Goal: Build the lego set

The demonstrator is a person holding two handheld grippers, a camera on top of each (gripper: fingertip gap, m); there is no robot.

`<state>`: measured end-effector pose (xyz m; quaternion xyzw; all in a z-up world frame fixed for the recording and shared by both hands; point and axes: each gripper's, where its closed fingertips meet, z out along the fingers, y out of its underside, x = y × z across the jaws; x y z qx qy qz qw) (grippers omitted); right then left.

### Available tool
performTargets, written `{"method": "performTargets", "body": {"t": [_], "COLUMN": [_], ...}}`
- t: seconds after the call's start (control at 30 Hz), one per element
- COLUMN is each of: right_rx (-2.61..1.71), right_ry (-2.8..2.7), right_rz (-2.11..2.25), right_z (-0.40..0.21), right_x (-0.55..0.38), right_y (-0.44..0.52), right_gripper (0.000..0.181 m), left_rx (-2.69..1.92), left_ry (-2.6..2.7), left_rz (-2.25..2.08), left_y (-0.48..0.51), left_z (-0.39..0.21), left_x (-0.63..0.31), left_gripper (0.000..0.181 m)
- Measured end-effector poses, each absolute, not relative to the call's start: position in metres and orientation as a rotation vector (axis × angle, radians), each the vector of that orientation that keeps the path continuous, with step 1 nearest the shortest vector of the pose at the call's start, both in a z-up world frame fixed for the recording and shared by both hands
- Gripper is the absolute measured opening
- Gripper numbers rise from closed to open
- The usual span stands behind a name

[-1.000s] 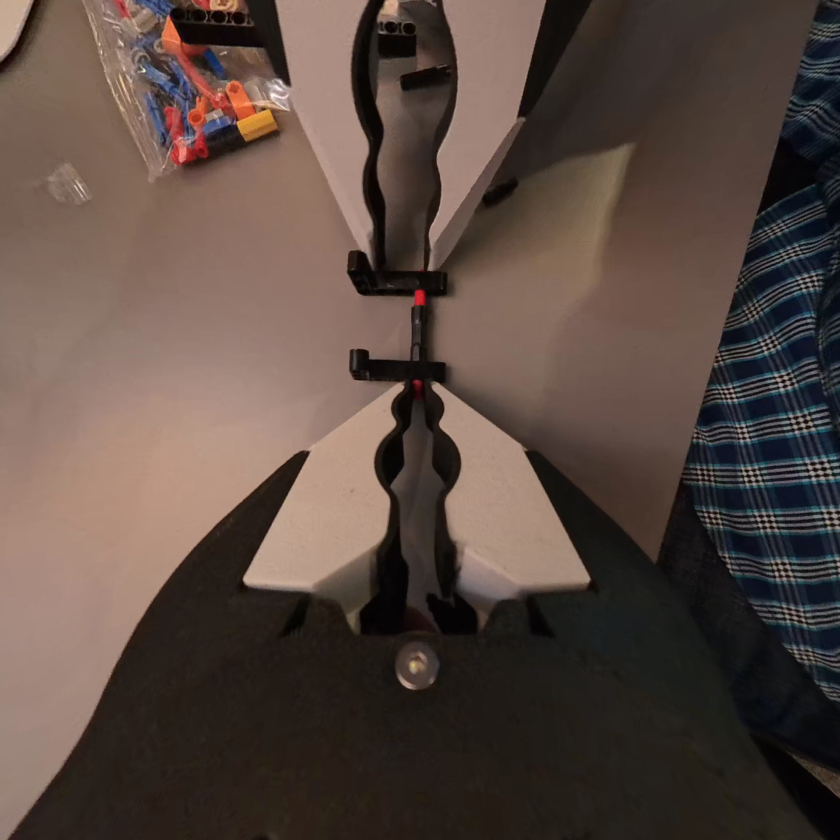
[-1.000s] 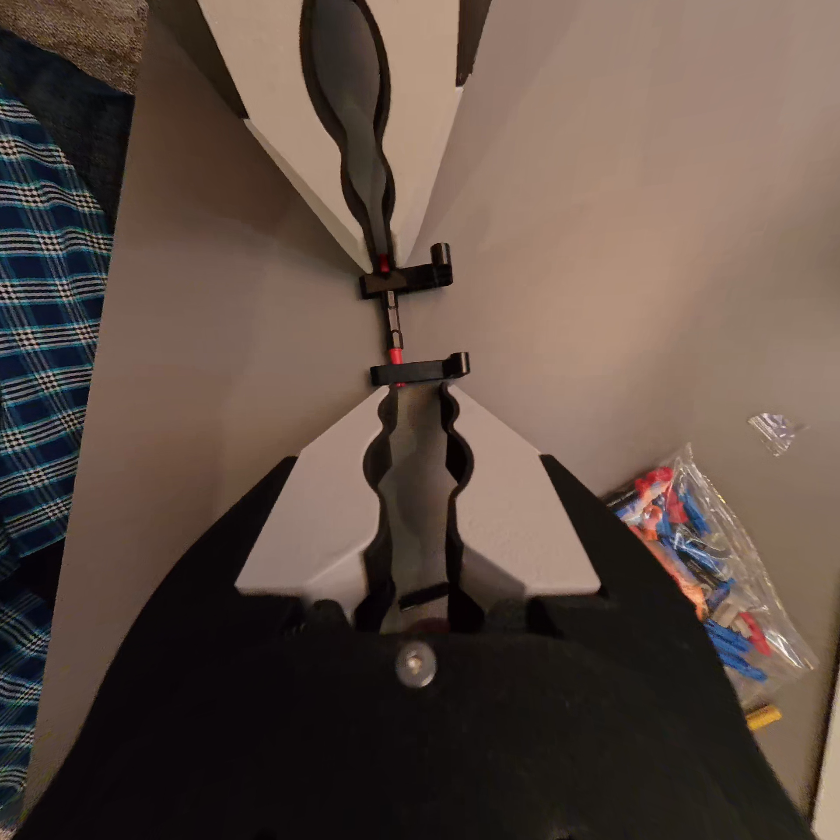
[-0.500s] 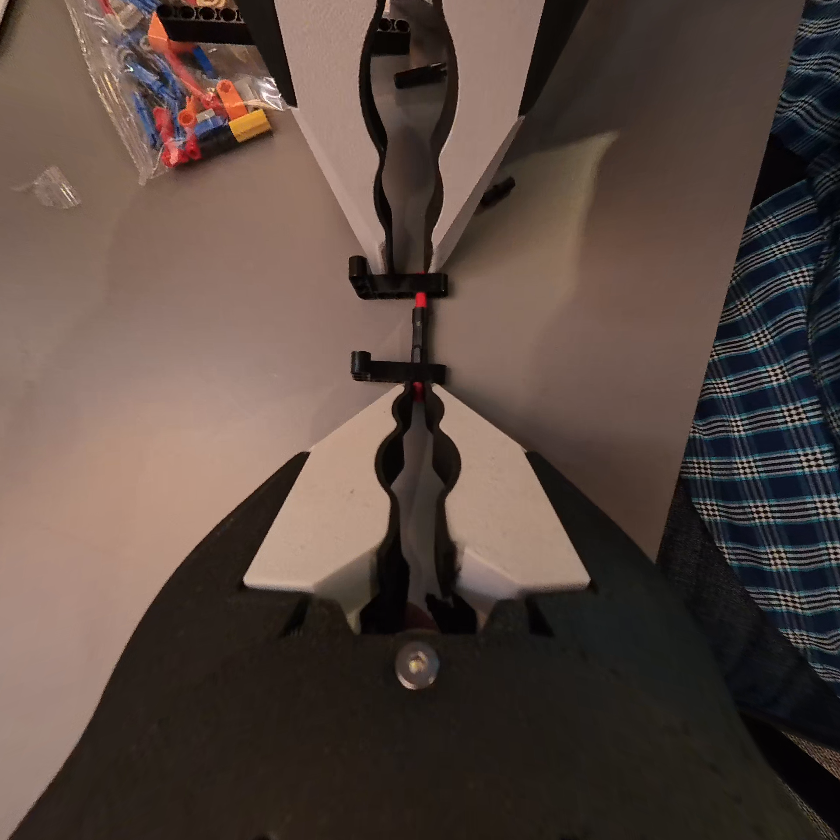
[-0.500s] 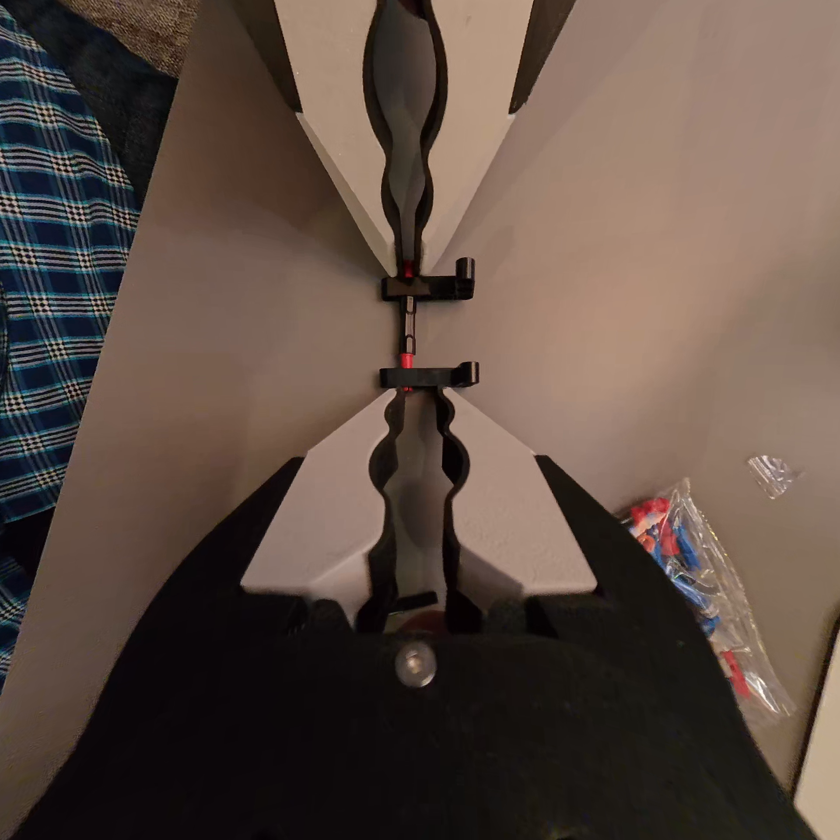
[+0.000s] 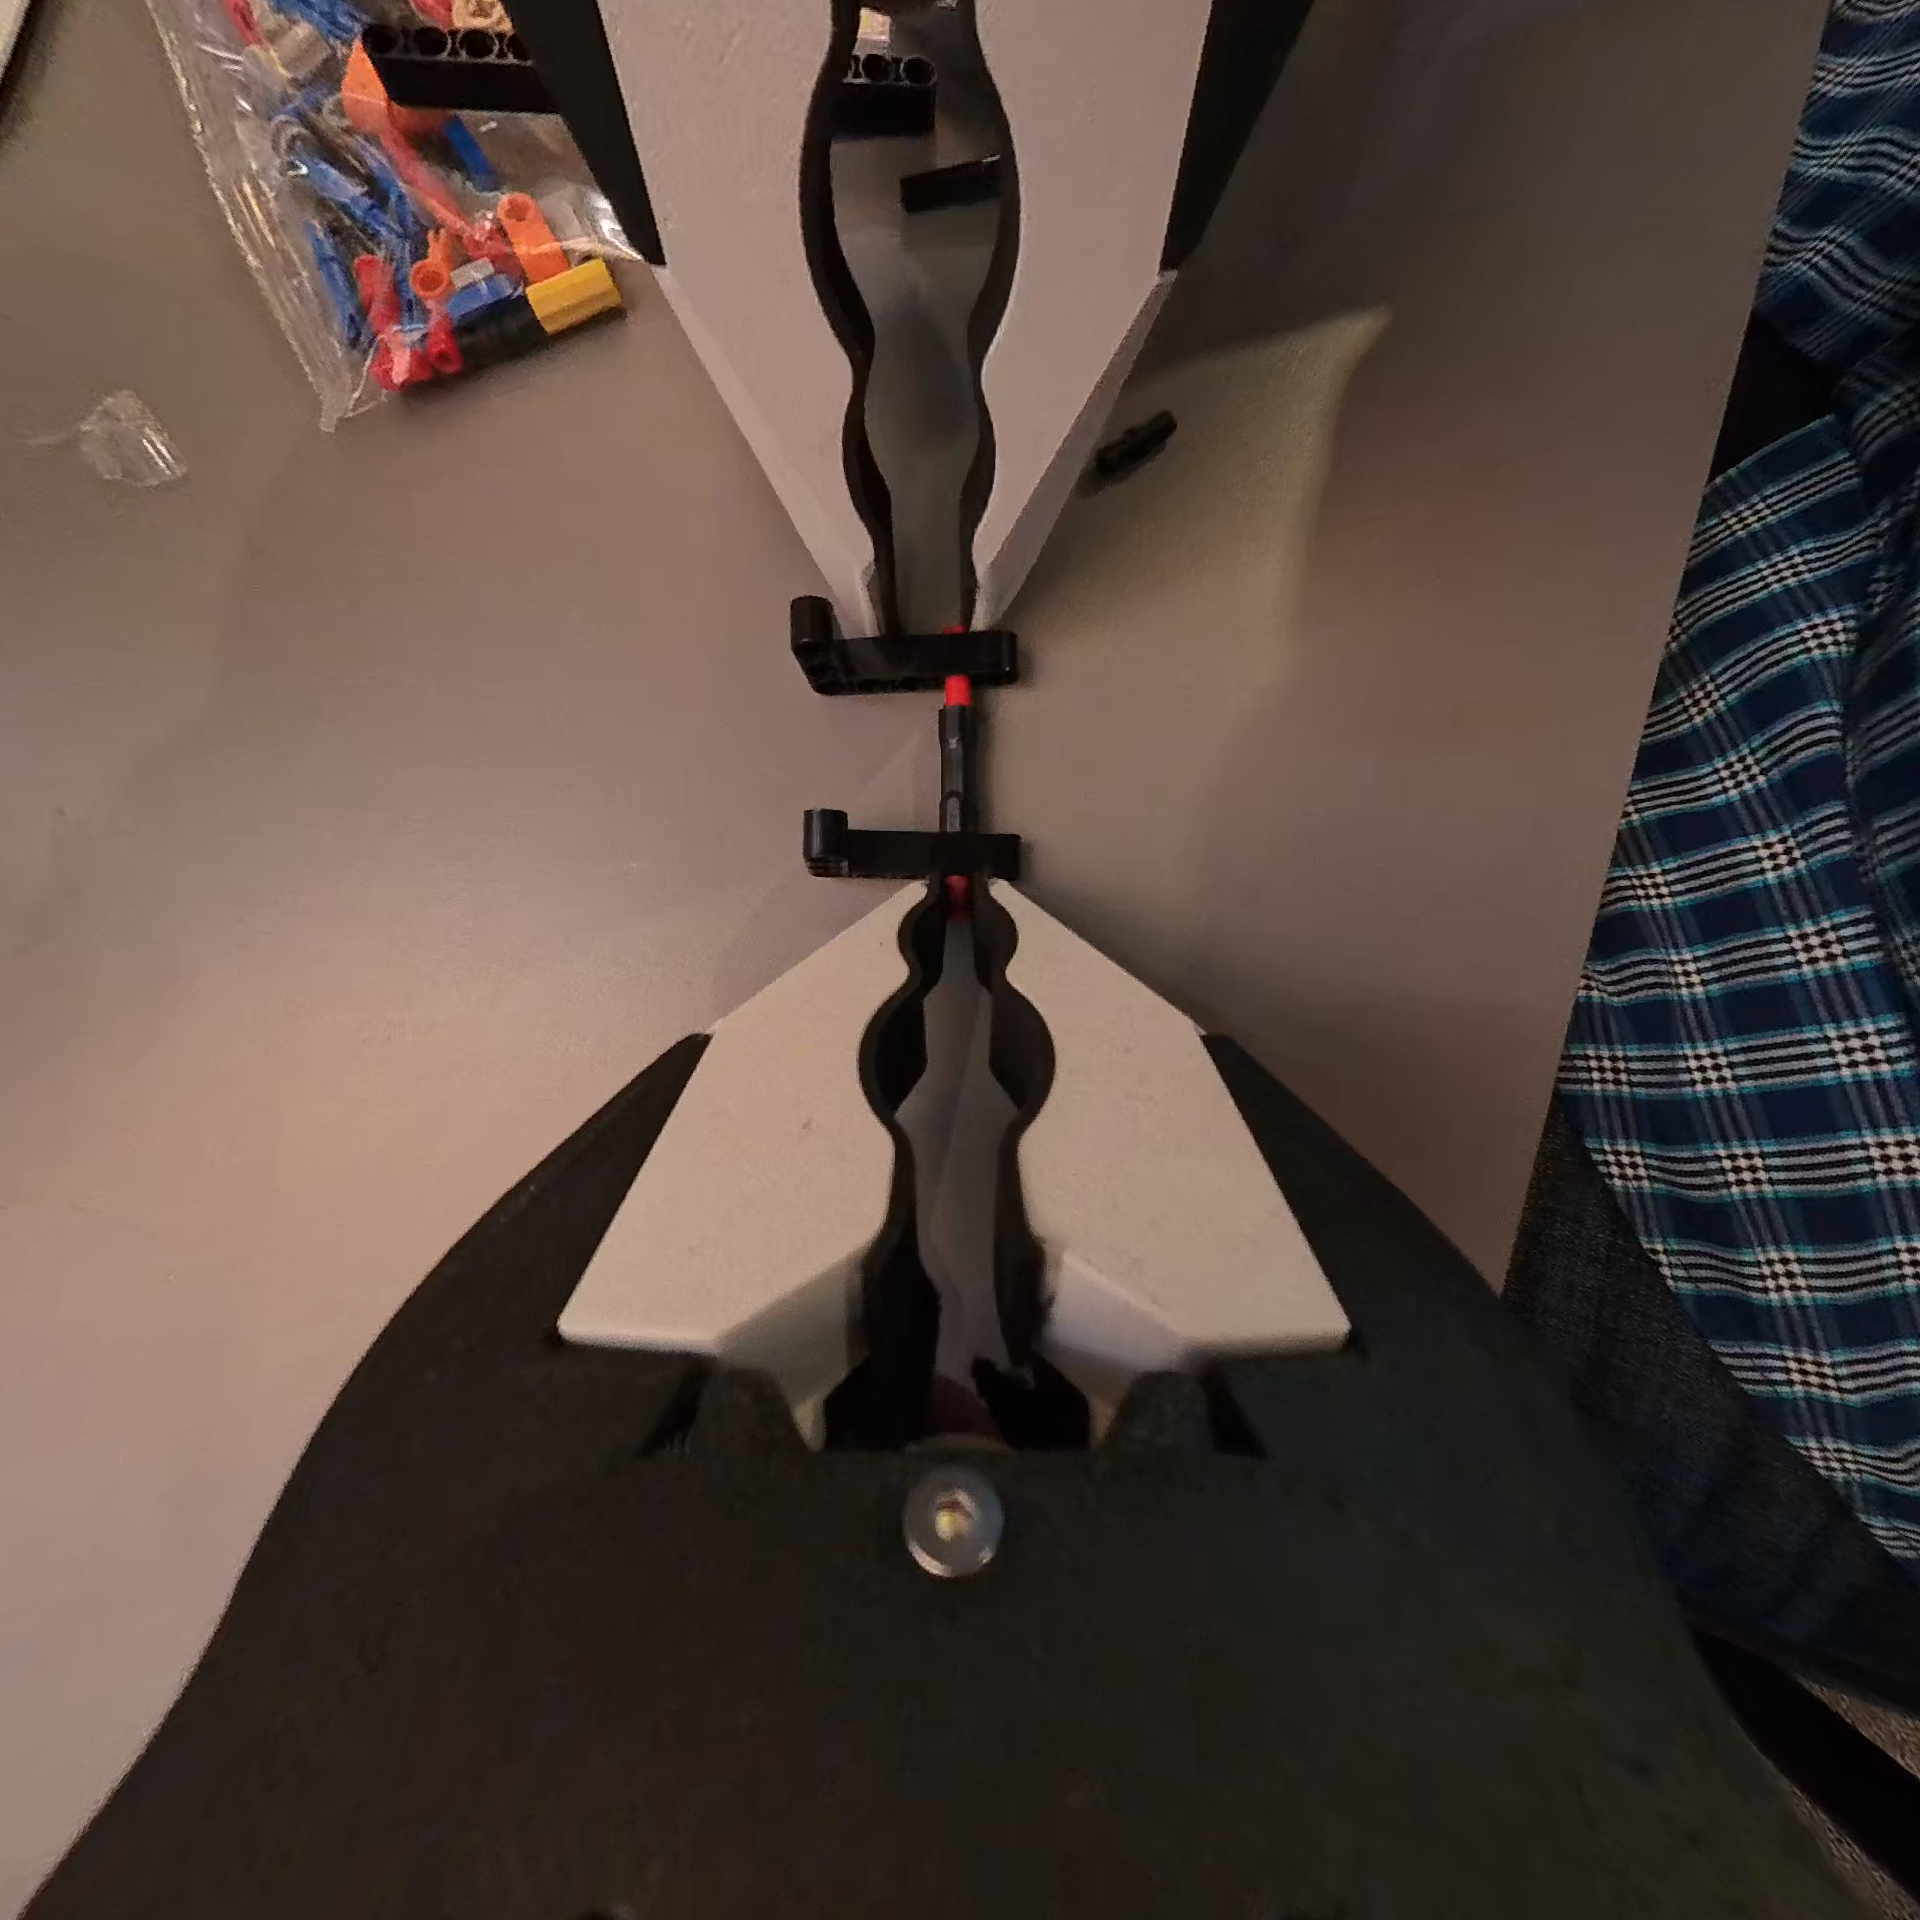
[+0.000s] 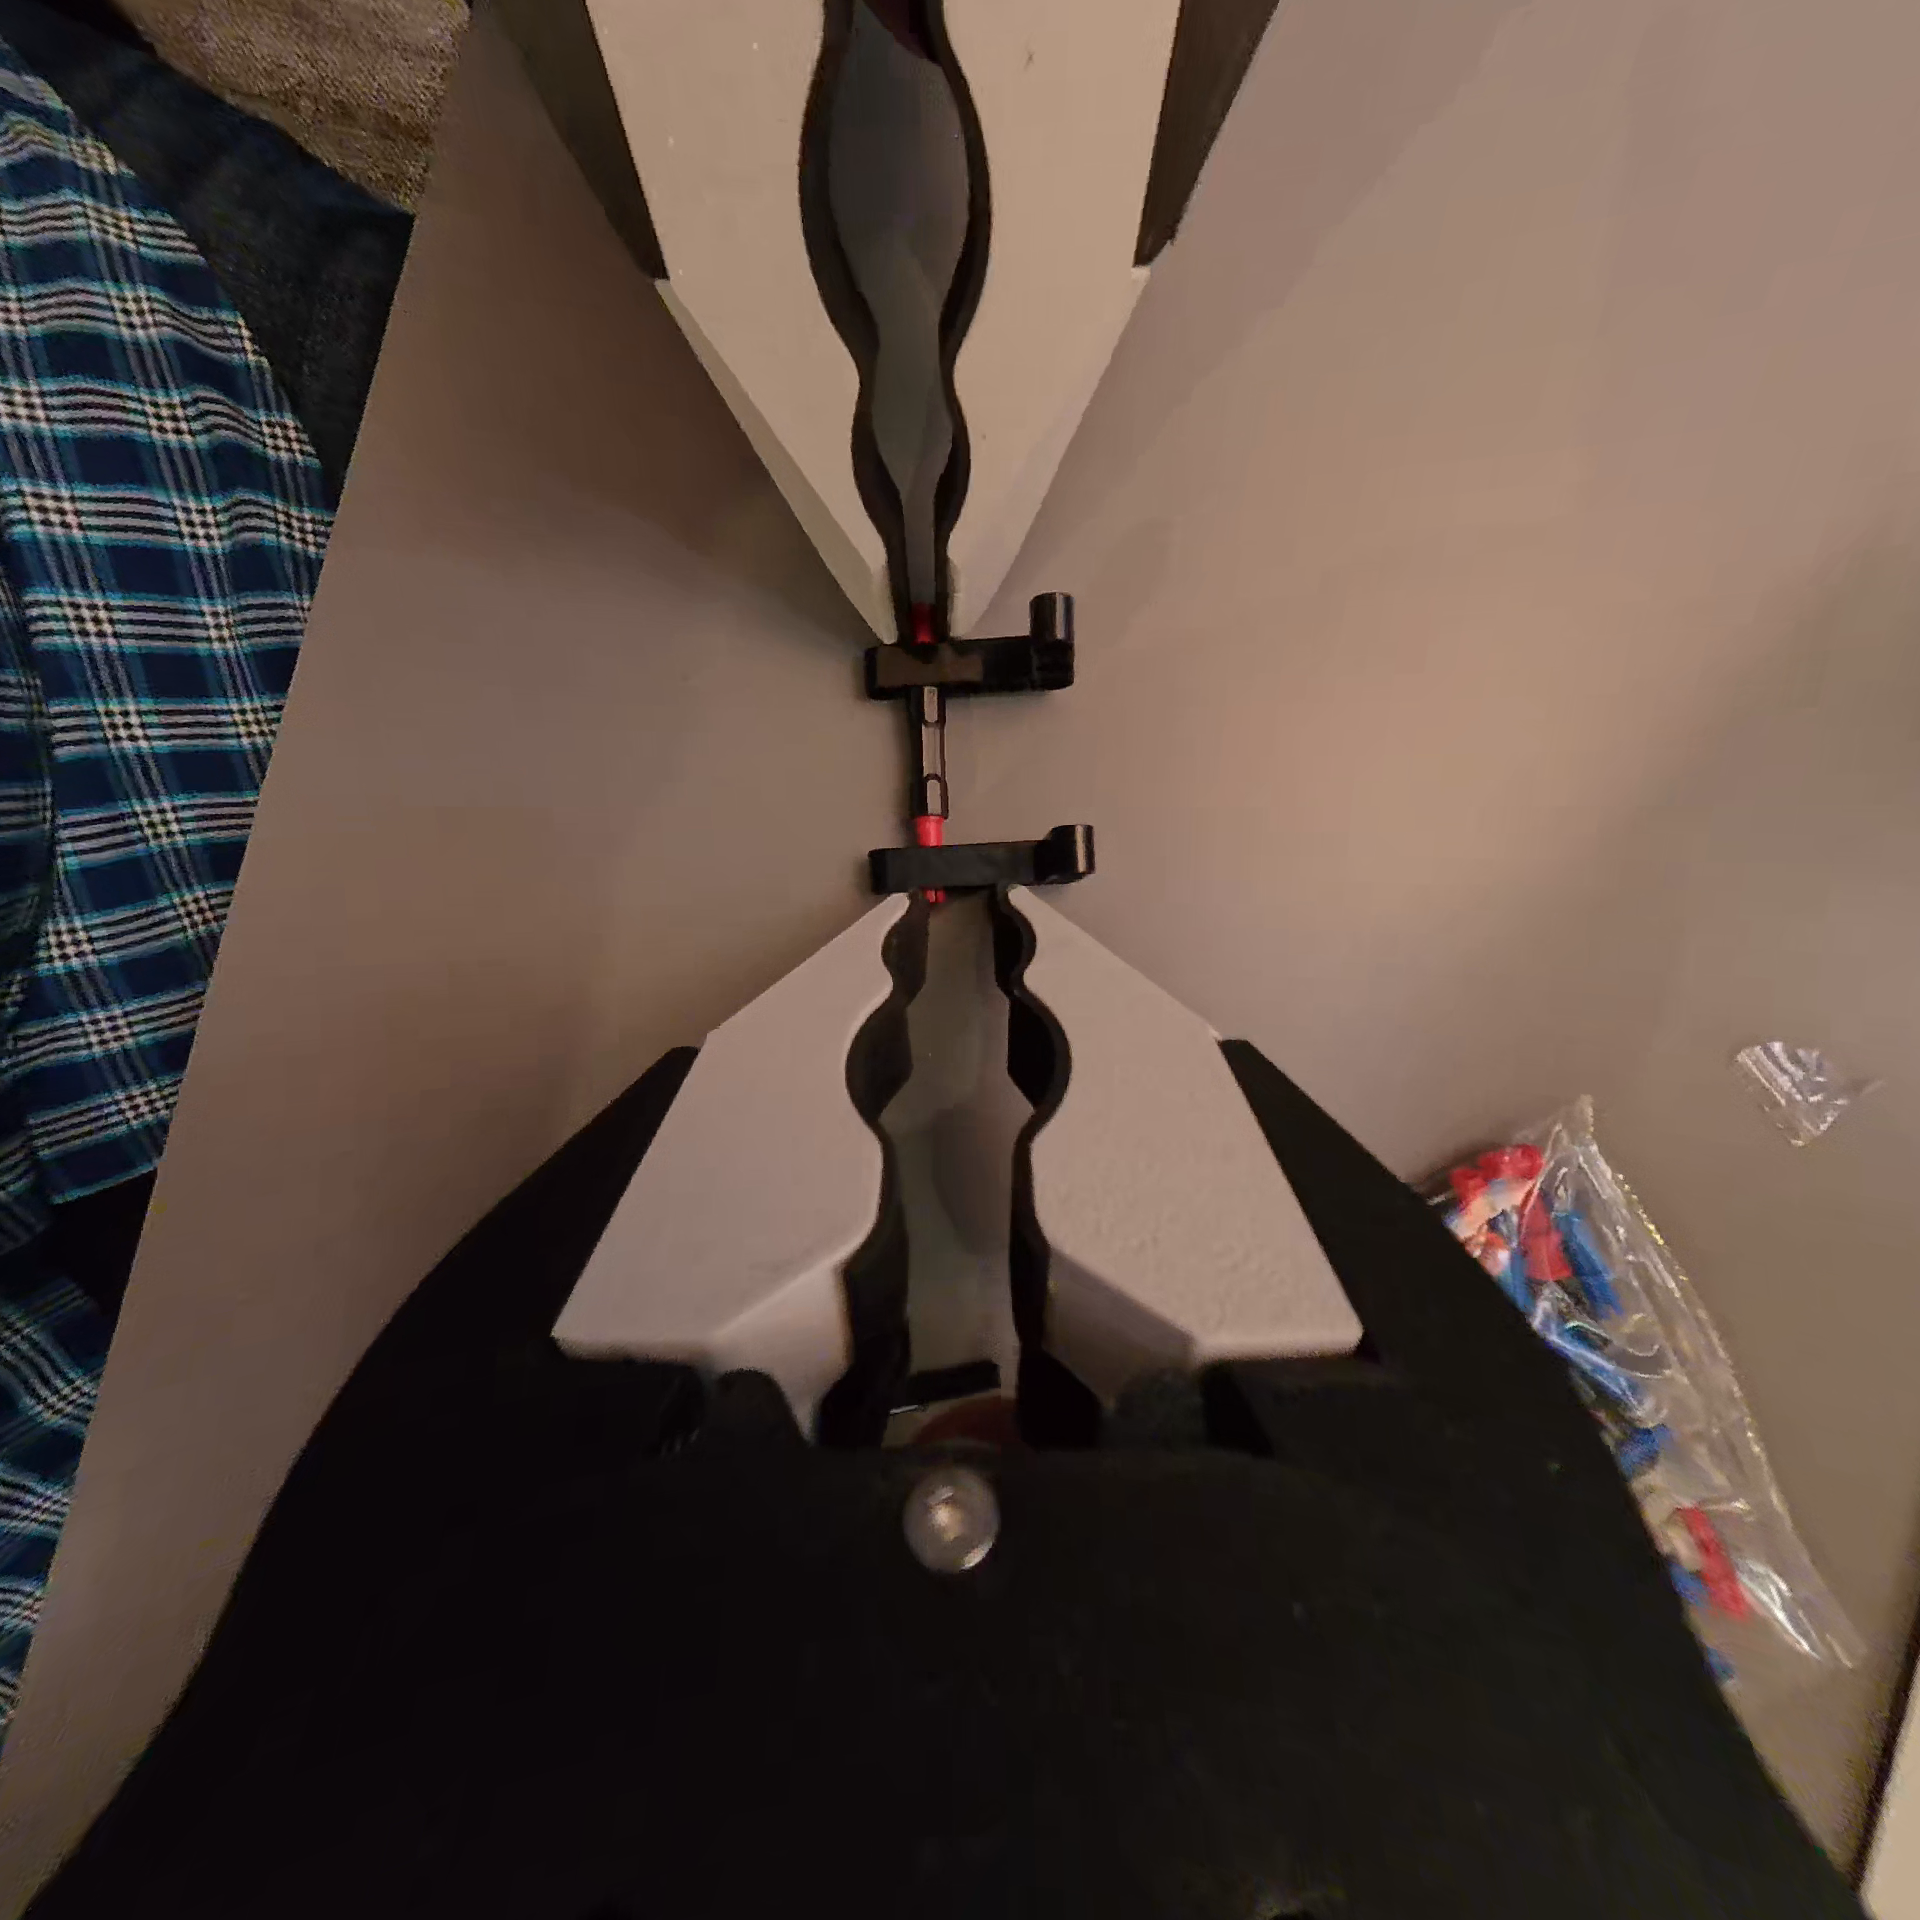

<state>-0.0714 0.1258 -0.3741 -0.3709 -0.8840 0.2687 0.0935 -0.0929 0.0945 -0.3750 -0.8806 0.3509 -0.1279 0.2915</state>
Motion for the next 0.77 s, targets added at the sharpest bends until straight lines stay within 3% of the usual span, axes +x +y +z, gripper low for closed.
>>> {"method": "performTargets", "body": {"t": [0.03,0.77], "right_rx": [-1.117,-1.134], "right_ry": [-2.618,-2.607], "right_rz": [0.803,0.816], "right_z": [-0.3741,-0.3743], "right_x": [-0.0715,-0.0735], "right_y": [0.1258,0.1250], "right_gripper": [0.007,0.007], "left_rx": [-2.347,-2.343], "left_ry": [0.934,0.930], "left_rz": [-0.342,-0.353], "left_y": [0.0946,0.0960], "left_z": [-0.3751,-0.3758], "left_x": [-0.0930,-0.0933], "left_gripper": [0.000,0.000]}}
